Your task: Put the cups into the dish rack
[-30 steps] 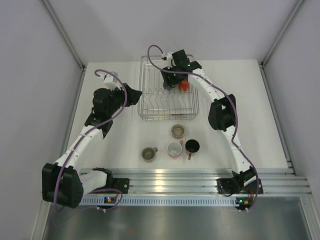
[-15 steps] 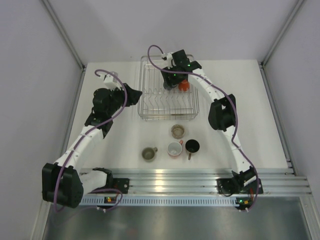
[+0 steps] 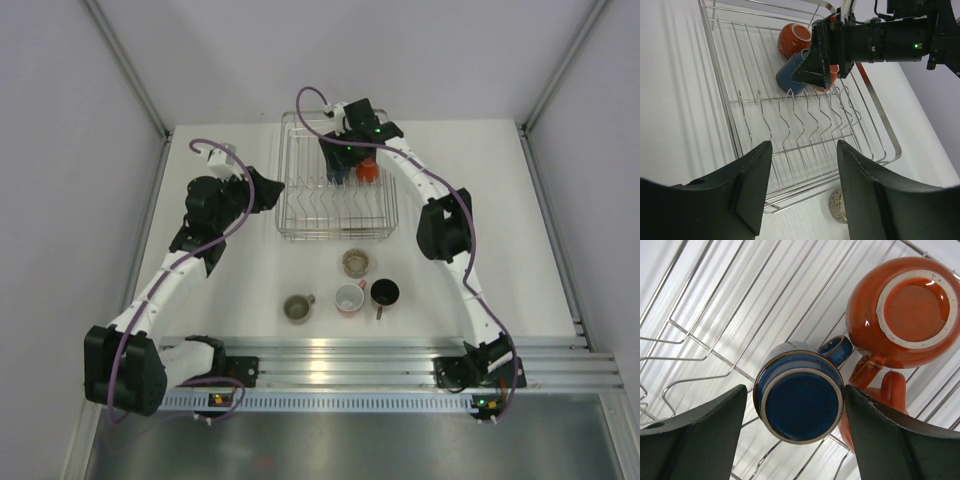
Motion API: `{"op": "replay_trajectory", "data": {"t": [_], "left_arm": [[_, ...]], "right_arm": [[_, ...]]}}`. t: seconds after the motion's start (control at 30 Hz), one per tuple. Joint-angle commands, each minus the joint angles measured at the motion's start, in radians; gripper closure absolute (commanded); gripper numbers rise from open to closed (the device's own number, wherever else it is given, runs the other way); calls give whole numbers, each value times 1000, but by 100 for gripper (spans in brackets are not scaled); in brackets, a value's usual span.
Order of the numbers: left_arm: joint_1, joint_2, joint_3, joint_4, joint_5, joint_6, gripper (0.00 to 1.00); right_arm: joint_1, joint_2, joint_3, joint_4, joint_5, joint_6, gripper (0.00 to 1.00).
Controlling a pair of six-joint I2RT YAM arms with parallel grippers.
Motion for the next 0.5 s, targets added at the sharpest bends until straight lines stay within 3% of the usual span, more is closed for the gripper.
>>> {"op": "replay_trajectory", "data": {"t": [0.0,0.47], "left_arm": [[6,5,-13,48,4,3,40],[6,-4,-24,49,4,2,40]], "right_arm": [[11,-12,25,73,-13,16,21],[20,-55,-9,145,-33,42,21]]}}
